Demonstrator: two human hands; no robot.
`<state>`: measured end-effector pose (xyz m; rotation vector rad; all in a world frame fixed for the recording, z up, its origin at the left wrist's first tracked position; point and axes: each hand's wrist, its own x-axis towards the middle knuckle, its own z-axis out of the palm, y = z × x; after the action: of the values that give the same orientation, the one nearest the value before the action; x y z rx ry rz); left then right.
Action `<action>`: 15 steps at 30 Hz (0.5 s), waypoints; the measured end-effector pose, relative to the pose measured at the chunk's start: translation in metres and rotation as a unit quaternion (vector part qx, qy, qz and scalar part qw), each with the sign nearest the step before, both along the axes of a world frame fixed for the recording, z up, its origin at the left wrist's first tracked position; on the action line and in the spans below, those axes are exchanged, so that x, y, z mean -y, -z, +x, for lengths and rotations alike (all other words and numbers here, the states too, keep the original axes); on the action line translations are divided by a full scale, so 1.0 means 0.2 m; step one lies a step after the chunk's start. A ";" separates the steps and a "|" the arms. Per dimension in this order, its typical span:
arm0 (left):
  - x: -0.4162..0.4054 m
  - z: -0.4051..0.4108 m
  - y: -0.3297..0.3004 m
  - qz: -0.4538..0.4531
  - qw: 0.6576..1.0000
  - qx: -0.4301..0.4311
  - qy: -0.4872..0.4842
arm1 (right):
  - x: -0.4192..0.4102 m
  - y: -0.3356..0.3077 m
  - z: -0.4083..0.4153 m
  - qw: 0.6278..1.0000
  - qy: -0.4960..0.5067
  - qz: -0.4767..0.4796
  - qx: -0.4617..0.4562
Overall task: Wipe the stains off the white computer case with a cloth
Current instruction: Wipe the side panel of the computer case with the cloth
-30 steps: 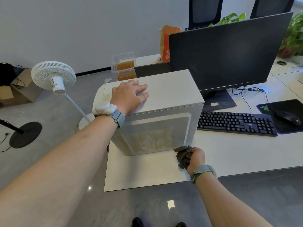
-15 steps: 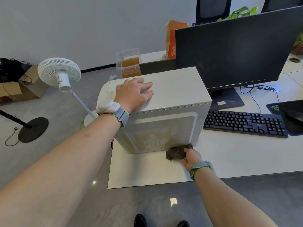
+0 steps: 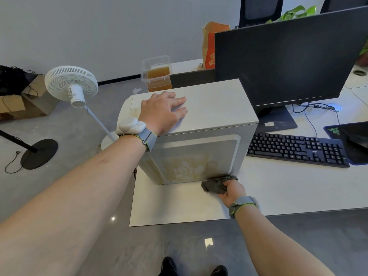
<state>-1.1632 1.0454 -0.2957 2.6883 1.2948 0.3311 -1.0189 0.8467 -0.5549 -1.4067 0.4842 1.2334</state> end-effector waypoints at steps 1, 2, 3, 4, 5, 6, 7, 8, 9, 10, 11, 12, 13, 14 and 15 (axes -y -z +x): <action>0.00 0.00 0.00 0.000 1.000 0.001 0.000 | 0.00 -0.02 -0.01 1.000 0.007 0.005 -0.009; 0.00 0.00 0.00 0.000 1.000 0.001 0.000 | -0.02 -0.05 -0.02 1.000 0.010 0.012 -0.012; 0.00 0.00 0.00 0.001 1.000 0.003 0.000 | -0.03 -0.09 -0.03 1.000 0.011 0.021 -0.006; 0.00 0.00 0.00 0.001 1.000 0.004 0.000 | -0.04 -0.10 -0.04 0.999 0.016 0.028 0.003; 0.00 0.00 0.00 0.002 1.000 0.004 0.001 | -0.04 -0.13 -0.06 0.999 0.017 0.028 0.017; 0.00 0.00 0.00 0.001 1.000 0.005 0.001 | -0.03 -0.12 -0.07 0.999 0.021 0.026 0.032; 0.00 0.00 0.00 0.000 1.000 0.006 0.001 | -0.01 -0.11 -0.07 0.999 0.018 0.022 0.047; 0.01 0.00 0.00 0.001 1.000 0.006 0.001 | 0.00 -0.09 -0.07 0.999 0.008 0.014 0.052; 0.00 0.00 0.00 0.003 1.000 0.006 0.001 | 0.00 -0.09 -0.07 0.998 -0.013 0.007 0.055; 0.00 0.00 0.00 0.004 1.000 0.004 0.002 | -0.01 -0.11 -0.06 0.998 -0.027 0.006 0.054; 0.01 0.00 0.00 0.004 1.000 0.003 0.002 | -0.01 -0.14 -0.06 0.998 -0.023 0.016 0.056; 0.00 0.00 0.00 0.006 1.000 0.002 0.002 | -0.03 -0.18 -0.05 0.998 -0.012 0.033 0.056; 0.00 0.00 0.00 0.007 1.000 0.001 0.003 | -0.04 -0.23 -0.05 0.997 -0.002 0.044 0.063; 0.00 0.00 0.00 0.006 1.000 0.001 0.003 | -0.04 -0.25 -0.05 0.996 0.007 0.049 0.071; 0.00 0.00 0.00 0.006 1.000 0.001 0.003 | -0.03 -0.28 -0.05 0.996 0.004 0.041 0.083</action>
<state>-1.1627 1.0449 -0.2950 2.7004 1.2869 0.3418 -1.0296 0.8531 -0.4991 -1.4214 0.3204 1.1065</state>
